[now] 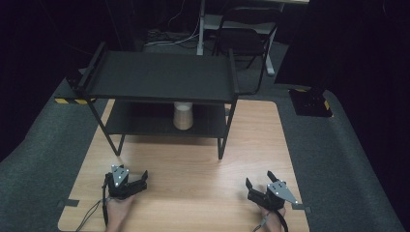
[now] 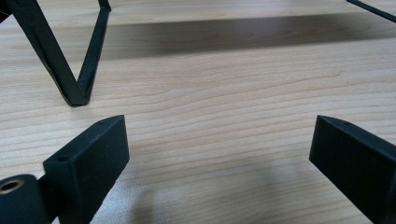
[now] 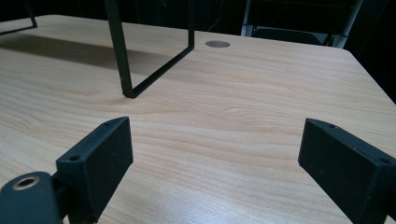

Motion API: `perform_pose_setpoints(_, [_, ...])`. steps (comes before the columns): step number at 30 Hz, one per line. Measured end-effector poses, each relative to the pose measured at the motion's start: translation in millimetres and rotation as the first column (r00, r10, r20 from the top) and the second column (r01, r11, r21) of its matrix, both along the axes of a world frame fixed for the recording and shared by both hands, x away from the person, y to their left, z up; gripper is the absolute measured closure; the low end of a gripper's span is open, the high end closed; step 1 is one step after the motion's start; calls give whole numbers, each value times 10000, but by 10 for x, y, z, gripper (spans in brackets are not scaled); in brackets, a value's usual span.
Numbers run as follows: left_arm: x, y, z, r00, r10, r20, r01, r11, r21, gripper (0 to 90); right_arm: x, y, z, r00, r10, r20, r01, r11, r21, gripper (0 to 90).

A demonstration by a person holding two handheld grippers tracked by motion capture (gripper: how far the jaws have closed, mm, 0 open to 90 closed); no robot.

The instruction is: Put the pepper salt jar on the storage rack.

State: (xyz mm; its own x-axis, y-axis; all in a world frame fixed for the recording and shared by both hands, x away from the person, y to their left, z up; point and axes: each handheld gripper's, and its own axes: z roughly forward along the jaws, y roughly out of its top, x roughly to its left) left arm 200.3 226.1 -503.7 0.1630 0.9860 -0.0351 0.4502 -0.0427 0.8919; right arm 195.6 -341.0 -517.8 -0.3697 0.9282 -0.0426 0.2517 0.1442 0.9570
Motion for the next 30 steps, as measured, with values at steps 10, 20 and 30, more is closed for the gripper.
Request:
perform_pose_setpoints(10, [1, -4, 0, 10000, 7, -3, -7, 10000, 18, 50, 9, 21, 11, 10000, 71, -42, -72, 9998, -192, 91])
perform_pose_setpoints(20, [4, -23, 5, 9999, 97, -39, -97, 9999, 85, 50, 12, 23, 12, 9999, 94, -49, -95, 9997, -216, 91])
perform_pose_setpoints(30, [4, -22, 5, 9999, 91, -41, -91, 9999, 90, 50, 8, 27, 9, 9999, 102, -23, -102, 9996, -252, 91])
